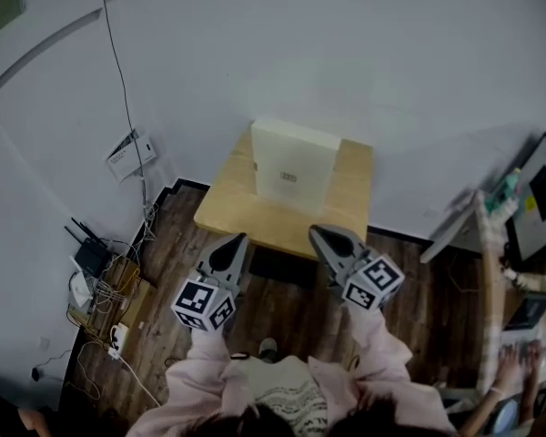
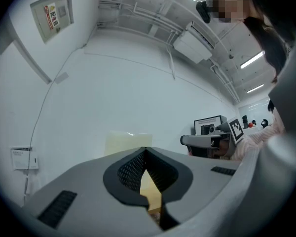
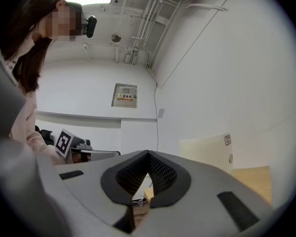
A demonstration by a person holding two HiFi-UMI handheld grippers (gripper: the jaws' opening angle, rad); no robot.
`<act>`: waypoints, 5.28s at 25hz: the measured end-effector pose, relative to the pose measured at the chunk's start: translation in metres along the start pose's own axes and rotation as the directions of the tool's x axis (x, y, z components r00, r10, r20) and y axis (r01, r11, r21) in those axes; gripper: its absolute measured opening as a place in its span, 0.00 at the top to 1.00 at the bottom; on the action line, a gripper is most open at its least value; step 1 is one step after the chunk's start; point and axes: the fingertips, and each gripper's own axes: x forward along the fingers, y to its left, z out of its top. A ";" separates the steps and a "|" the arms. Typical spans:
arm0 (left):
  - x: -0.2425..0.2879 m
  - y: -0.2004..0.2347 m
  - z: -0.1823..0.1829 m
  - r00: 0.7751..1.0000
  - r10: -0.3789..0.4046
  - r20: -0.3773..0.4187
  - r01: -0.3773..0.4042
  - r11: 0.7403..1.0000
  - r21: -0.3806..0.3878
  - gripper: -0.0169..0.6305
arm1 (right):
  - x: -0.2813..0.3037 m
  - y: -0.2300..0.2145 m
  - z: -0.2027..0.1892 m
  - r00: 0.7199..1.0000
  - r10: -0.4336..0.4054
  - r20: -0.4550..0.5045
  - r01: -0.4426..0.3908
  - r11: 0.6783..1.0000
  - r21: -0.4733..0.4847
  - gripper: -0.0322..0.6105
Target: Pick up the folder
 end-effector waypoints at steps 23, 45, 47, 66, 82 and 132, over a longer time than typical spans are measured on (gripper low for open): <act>0.095 0.065 -0.023 0.988 -0.146 -0.038 0.145 0.989 -0.031 0.98 | 0.058 -0.073 -0.025 0.993 -0.109 -0.045 0.109 0.994 0.003 0.95; 0.139 0.083 -0.044 0.972 -0.225 -0.060 0.223 0.974 -0.043 0.98 | 0.075 -0.115 -0.043 0.981 -0.183 -0.059 0.183 0.983 -0.003 0.95; 0.145 0.087 -0.046 0.973 -0.223 -0.067 0.220 0.974 -0.045 0.98 | 0.077 -0.122 -0.046 0.980 -0.187 -0.065 0.188 0.982 0.003 0.95; 0.197 0.112 -0.073 0.971 -0.181 -0.159 0.177 0.984 -0.037 0.98 | 0.064 -0.183 -0.069 0.962 -0.208 -0.178 0.214 0.977 0.018 0.95; 0.208 0.158 -0.081 0.967 -0.116 -0.228 0.124 0.992 0.022 0.97 | 0.042 -0.222 -0.071 0.941 -0.252 -0.227 0.253 0.967 -0.023 0.92; 0.268 0.187 -0.124 0.733 -0.575 -0.362 0.578 0.808 -0.113 0.39 | 0.077 -0.249 -0.102 0.927 -0.188 -0.324 0.220 0.973 0.065 0.40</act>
